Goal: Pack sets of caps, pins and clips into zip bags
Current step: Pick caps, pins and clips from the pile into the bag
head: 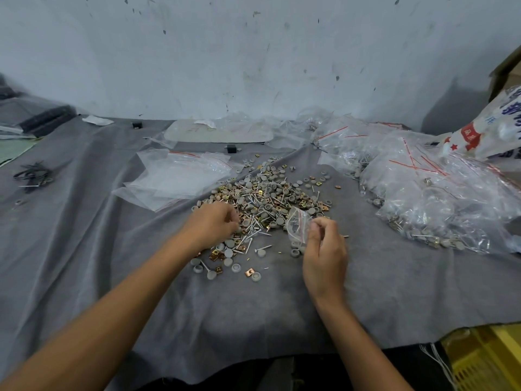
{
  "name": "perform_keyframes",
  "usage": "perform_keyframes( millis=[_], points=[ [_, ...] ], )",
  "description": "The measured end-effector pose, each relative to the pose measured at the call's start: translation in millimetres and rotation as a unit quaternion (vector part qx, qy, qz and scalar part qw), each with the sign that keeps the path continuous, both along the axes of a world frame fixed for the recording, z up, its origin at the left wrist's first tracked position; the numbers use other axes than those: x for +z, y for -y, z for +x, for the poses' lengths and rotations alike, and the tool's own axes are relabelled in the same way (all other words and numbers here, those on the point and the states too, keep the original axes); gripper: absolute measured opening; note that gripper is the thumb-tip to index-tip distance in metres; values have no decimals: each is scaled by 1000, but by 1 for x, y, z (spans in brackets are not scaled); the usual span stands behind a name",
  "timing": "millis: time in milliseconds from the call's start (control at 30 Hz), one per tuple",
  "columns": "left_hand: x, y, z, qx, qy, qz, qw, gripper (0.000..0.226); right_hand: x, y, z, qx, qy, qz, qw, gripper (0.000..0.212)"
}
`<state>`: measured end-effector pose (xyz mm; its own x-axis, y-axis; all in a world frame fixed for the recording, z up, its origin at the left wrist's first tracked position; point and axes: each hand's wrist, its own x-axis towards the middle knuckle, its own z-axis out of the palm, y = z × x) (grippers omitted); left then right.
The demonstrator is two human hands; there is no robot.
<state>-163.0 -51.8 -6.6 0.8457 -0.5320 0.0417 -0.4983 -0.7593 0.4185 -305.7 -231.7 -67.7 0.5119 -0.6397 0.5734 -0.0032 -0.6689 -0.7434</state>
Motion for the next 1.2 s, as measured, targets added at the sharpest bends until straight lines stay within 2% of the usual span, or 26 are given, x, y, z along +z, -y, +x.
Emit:
perform_keyframes(
  millis=[100, 367, 567, 733, 867, 1100, 1200],
  points=[
    [-4, -6, 0, -23, -12, 38, 999, 6, -1, 0, 0, -2, 3, -4, 1000, 9],
    [-5, -15, 1, -87, -68, 53, 992, 6, -1, 0, 2, -1, -3, -6, 1000, 10],
    [-13, -4, -3, -77, 20, 108, 991, 16, 0, -1, 1, 0, -6, -6, 1000, 10],
    [-15, -1, -2, -82, 28, 127, 988, 29, 0, -1, 0, 1, -9, -6, 1000, 11],
    [-18, 0, -6, -84, 68, 139, 984, 38, 1, -1, -1, 3, -8, -6, 1000, 11],
    [-19, 5, -16, -106, 76, 117, 985, 44, 0, -1, -1, 3, -10, -6, 1000, 9],
    [-22, 8, -19, -112, 89, 104, 984, 36, 0, -1, -1, 6, -11, -4, 1000, 10]
  ],
)
